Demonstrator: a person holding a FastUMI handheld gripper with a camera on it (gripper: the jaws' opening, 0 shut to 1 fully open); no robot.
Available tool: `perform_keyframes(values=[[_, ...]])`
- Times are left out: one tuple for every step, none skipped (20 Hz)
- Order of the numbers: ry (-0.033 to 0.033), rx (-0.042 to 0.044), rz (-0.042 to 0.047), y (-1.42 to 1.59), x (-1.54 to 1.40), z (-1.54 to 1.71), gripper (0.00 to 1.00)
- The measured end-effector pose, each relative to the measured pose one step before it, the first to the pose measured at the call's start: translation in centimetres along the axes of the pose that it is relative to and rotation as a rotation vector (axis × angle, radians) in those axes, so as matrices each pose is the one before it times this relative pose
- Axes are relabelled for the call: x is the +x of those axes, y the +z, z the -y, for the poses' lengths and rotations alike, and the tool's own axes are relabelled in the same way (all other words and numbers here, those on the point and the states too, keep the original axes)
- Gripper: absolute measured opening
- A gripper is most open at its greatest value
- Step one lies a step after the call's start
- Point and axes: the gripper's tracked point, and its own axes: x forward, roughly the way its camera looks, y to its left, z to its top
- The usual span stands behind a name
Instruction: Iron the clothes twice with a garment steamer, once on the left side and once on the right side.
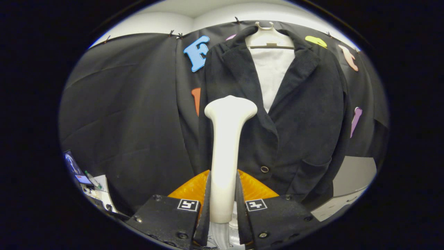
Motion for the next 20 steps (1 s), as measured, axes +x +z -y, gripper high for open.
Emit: perform_keyframes(values=[[0.00371,0.00414,-0.01132,-0.393,0.335,0.136,0.36],[-0.00162,0.00417,-0.01543,-0.450,0.307,0.215,0.36],[-0.00363,0.00393,-0.01379,-0.478,0.277,0.313,0.36],[-0.00238,0.00282,-0.01156,-0.829,0.112,0.194,0.36],[-0.00284,0.00388,-0.01005,-0.663,0.048,0.320,0.36],[-0.00295,0.00202,-0.00979,-0.798,-0.254,0.378,0.36],[-0.00304,0.00357,-0.00821,-0.518,0.066,0.420,0.36],[-0.00262,0.00118,-0.00932,-0.547,0.149,0.248,0.36],[-0.00115,0.00041,-0.00877,-0.370,0.281,0.263,0.36],[-0.00083,-0.00210,-0.00786,-0.441,0.155,0.239,0.36],[-0.00176,-0.00604,-0.00796,-0.486,0.248,0.202,0.36],[-0.00208,-0.00430,-0.00878,-0.689,0.034,0.133,0.36],[-0.00106,-0.00307,-0.01086,-0.617,0.183,0.178,0.36],[-0.00028,-0.00077,-0.01197,-0.810,0.057,0.031,0.36],[0.00138,0.00008,-0.01159,-0.556,0.125,0.100,0.36],[0.00031,0.00034,-0.01039,-0.659,0.258,-0.009,0.36],[-0.00049,-0.00013,-0.00863,-0.399,0.262,0.082,0.36],[-0.00059,-0.00033,-0.00817,-0.242,0.265,-0.099,0.36],[0.00015,0.00026,-0.00776,-0.196,0.482,-0.091,0.36],[0.00068,0.00117,-0.00761,-0.210,0.407,-0.120,0.36]])
